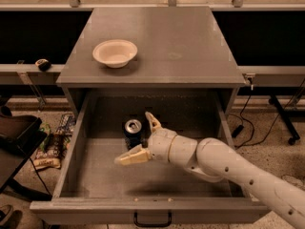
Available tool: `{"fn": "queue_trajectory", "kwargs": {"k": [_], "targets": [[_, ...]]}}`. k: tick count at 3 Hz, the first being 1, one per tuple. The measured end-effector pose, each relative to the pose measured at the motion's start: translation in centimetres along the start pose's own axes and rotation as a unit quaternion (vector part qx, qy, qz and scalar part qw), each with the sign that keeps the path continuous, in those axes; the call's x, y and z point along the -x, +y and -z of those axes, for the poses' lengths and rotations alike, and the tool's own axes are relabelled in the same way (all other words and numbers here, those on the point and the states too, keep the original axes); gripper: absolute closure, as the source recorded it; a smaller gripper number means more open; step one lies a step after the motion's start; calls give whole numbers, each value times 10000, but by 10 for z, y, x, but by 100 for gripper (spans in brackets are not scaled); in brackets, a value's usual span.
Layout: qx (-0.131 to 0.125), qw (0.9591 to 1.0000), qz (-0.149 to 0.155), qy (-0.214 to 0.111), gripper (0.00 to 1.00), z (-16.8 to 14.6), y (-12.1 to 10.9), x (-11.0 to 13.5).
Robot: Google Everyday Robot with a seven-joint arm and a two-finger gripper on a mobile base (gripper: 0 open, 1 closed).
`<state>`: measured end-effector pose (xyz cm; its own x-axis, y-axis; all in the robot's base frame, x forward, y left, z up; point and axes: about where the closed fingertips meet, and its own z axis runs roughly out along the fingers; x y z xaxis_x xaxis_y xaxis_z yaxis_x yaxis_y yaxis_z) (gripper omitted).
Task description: Place pepsi can into top drawer
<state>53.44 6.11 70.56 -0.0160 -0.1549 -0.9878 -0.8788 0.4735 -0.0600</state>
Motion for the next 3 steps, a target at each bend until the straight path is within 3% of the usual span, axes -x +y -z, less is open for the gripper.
{"fn": "queue_trajectory", "kwargs": {"k": [1, 2, 3], "targets": [[345, 9977, -82, 577, 0, 37, 13, 21], [350, 9907, -236, 1293, 0, 73, -13, 49], [139, 9741, 16, 2258, 0, 111, -45, 94]]}}
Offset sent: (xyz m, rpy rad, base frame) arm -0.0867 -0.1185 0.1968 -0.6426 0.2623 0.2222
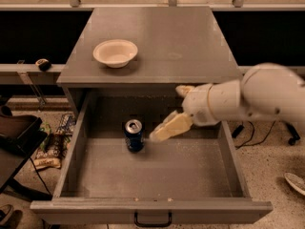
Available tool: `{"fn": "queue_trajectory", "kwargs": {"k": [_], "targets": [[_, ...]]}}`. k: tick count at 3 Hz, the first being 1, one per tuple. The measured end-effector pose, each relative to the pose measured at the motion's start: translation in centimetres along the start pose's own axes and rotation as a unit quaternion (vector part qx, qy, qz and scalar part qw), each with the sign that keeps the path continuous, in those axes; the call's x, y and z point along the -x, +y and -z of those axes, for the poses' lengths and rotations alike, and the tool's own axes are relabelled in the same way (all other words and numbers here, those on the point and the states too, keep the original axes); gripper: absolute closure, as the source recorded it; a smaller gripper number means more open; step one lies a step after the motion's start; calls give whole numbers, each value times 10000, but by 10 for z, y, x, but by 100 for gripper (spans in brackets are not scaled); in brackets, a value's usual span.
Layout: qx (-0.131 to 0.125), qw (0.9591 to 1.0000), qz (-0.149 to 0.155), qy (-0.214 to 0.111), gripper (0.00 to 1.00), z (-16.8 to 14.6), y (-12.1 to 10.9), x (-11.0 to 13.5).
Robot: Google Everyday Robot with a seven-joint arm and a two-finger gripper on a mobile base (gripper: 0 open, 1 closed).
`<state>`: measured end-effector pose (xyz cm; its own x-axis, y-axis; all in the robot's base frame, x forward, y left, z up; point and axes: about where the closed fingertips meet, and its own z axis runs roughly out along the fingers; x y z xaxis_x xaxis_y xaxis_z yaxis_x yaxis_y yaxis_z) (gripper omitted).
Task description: Place pepsi can into top drawer
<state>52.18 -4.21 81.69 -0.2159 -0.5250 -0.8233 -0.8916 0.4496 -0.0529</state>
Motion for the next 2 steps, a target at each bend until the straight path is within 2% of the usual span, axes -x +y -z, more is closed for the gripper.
{"fn": "queue_trajectory", "kwargs": {"k": [1, 2], "targets": [[-583, 9934, 367, 919, 0, 66, -33, 43], [-1077, 9795, 706, 1548, 0, 120, -43, 63]]}}
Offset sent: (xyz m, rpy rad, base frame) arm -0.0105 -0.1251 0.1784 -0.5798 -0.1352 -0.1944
